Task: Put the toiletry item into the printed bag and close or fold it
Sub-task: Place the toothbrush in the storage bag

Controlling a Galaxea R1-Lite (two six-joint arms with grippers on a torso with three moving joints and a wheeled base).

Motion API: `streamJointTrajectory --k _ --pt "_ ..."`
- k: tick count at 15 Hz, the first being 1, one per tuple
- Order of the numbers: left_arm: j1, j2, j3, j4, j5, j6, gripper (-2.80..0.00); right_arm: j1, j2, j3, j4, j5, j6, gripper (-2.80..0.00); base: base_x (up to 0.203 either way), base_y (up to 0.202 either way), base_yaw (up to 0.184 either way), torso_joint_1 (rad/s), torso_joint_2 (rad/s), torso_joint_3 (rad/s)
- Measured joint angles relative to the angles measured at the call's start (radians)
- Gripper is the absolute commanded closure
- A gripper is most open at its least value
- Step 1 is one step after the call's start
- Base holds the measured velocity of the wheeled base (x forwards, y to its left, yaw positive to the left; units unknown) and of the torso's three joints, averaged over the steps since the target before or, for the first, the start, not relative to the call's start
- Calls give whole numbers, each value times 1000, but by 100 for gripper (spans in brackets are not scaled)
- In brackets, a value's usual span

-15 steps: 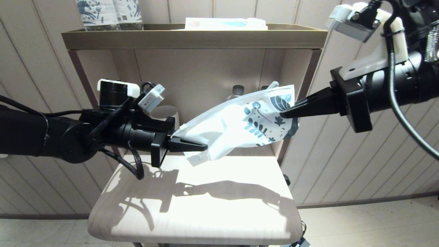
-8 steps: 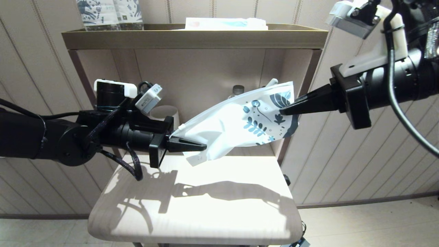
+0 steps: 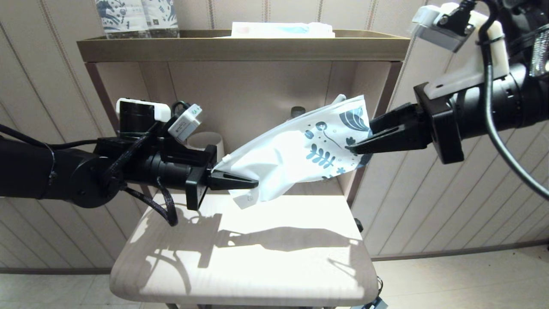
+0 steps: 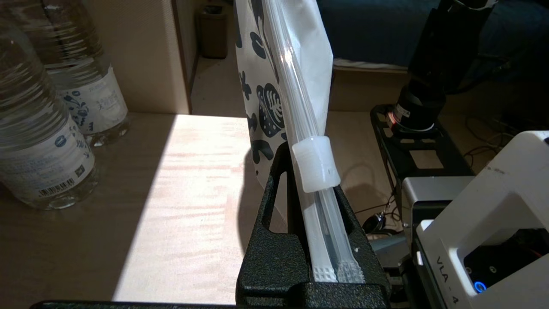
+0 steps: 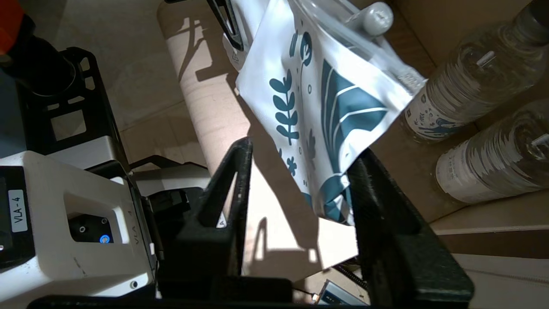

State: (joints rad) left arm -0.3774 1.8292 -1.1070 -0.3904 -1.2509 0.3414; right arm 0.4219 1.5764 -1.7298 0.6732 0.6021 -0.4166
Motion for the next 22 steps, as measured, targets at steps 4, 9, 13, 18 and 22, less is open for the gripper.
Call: streamJointTrajectory --k 4,9,13,18,22 --pt "0 -13 13 -4 -13 1 0 -2 -1 7 -4 0 -3 -280 0 0 0 0 0 0" --pt "4 -9 7 -10 0 9 0 -19 -54 23 3 1 1 -280 0 0 0 0 0 0" --pt "10 -73 86 -114 43 29 0 -64 -131 85 -6 2 4 -280 0 0 0 0 0 0" --pt "10 -188 169 -175 57 34 0 -101 -158 104 -6 4 5 -280 0 0 0 0 0 0" --pt "-8 -259 206 -180 67 37 0 -104 -157 104 -6 5 7 -280 0 0 0 0 0 0"
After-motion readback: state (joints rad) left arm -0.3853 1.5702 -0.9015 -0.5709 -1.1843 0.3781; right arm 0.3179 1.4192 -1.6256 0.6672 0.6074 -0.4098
